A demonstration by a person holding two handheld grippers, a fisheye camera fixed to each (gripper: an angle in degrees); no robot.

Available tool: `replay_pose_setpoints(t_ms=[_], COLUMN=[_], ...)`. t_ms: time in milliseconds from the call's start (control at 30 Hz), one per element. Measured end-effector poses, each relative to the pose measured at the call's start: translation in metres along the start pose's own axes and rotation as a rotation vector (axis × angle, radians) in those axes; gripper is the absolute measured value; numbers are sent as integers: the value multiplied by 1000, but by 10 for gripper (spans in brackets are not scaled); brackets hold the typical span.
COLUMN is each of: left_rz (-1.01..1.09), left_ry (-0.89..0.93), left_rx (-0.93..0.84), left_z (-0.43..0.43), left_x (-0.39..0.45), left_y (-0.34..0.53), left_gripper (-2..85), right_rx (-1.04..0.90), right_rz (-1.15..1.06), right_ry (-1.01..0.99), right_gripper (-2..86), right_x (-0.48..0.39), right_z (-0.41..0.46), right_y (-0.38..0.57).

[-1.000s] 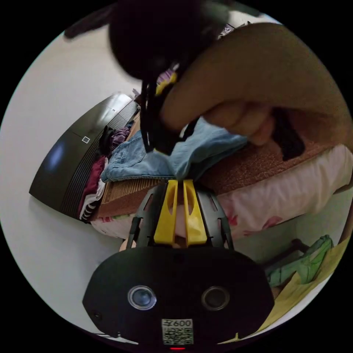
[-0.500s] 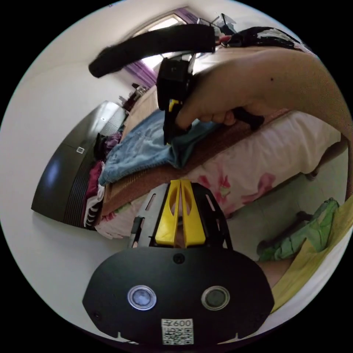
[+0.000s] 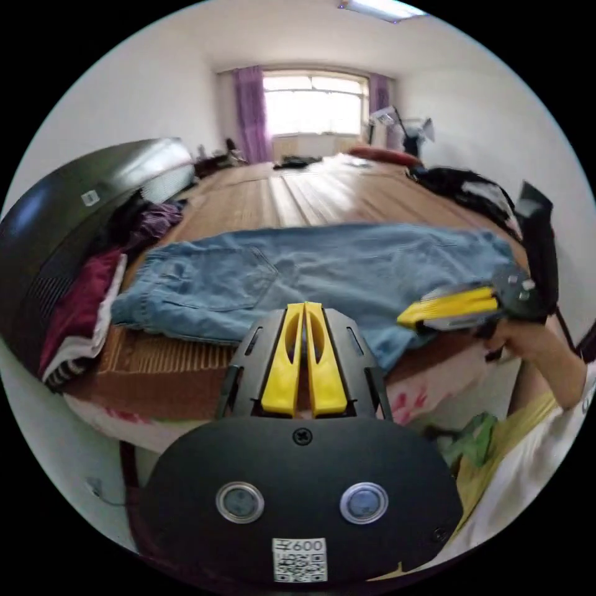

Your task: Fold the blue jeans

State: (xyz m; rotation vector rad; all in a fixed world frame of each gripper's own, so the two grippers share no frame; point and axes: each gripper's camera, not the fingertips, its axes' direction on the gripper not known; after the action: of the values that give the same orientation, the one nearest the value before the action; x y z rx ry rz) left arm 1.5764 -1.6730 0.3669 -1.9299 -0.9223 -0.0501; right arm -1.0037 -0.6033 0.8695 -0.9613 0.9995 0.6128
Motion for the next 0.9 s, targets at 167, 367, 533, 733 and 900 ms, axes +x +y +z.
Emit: replay_pose_setpoints(t_ms=[167, 367, 533, 733, 900], left_rz=[50, 137, 306, 259, 246], left_ry=[49, -115, -185, -61, -78], left_rx=[160, 199, 319, 227, 241], left_z=[-22, -69, -98, -87, -85], left_x=[-18, 44, 109, 99, 100], left_y=[35, 45, 71, 82, 89], left_gripper=[12, 48, 84, 80, 79], right_rx=[37, 93, -31, -257, -318], right_rz=[-4, -127, -317, -389, -226], right_ry=[253, 391, 640, 891, 985], right_gripper=[-7, 25, 82, 80, 71], right_x=[18, 28, 16, 66, 133], right_z=[-49, -131, -161, -216, -290], right_y=[-21, -23, -35, -63, -95])
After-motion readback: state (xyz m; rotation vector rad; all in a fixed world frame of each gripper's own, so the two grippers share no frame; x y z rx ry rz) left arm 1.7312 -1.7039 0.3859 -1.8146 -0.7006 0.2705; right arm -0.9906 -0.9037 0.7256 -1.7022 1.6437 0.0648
